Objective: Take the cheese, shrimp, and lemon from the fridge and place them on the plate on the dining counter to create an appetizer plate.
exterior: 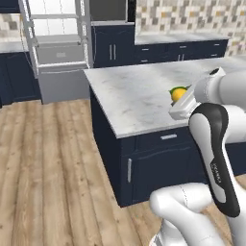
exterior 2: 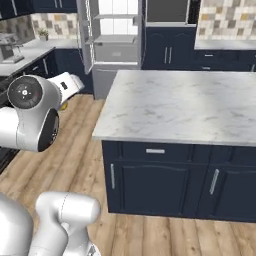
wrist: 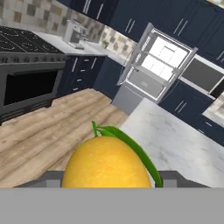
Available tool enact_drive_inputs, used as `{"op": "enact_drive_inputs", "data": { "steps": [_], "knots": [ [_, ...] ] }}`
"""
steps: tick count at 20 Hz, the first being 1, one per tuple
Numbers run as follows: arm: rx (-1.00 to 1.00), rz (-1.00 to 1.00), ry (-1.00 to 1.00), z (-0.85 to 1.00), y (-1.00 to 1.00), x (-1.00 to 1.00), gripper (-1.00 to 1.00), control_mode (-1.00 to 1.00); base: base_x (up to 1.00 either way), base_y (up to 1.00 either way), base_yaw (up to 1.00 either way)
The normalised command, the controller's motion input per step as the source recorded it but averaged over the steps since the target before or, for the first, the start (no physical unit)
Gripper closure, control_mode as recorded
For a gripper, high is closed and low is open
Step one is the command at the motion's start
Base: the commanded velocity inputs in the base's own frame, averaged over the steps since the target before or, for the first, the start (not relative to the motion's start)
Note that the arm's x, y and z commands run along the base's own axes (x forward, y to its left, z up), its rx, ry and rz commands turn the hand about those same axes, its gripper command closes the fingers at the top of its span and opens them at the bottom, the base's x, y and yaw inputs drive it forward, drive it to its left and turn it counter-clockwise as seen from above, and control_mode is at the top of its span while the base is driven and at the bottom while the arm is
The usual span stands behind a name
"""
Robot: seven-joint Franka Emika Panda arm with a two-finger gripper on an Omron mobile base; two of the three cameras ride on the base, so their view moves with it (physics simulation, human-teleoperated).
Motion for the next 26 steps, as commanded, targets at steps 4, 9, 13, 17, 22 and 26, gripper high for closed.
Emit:
{"op": "enact_drive_inputs", "data": {
  "steps": [4, 9, 13, 17, 22, 26],
  "knots": [
    [0.0, 0.0, 0.0, 0.0, 0.0, 0.0, 1.0, 1.0, 0.76, -1.0, -0.02],
    [0.0, 0.0, 0.0, 0.0, 0.0, 0.0, 1.0, 1.0, 0.53, -1.0, 0.0],
    [0.0, 0.0, 0.0, 0.0, 0.0, 0.0, 1.0, 1.0, 0.03, -1.0, 0.0],
    [0.0, 0.0, 0.0, 0.0, 0.0, 0.0, 1.0, 1.0, -0.02, -1.0, 0.0],
    [0.0, 0.0, 0.0, 0.0, 0.0, 0.0, 1.0, 1.0, -0.14, -1.0, 0.0],
    [0.0, 0.0, 0.0, 0.0, 0.0, 0.0, 1.0, 1.0, -0.24, -1.0, 0.0]
  ]
}}
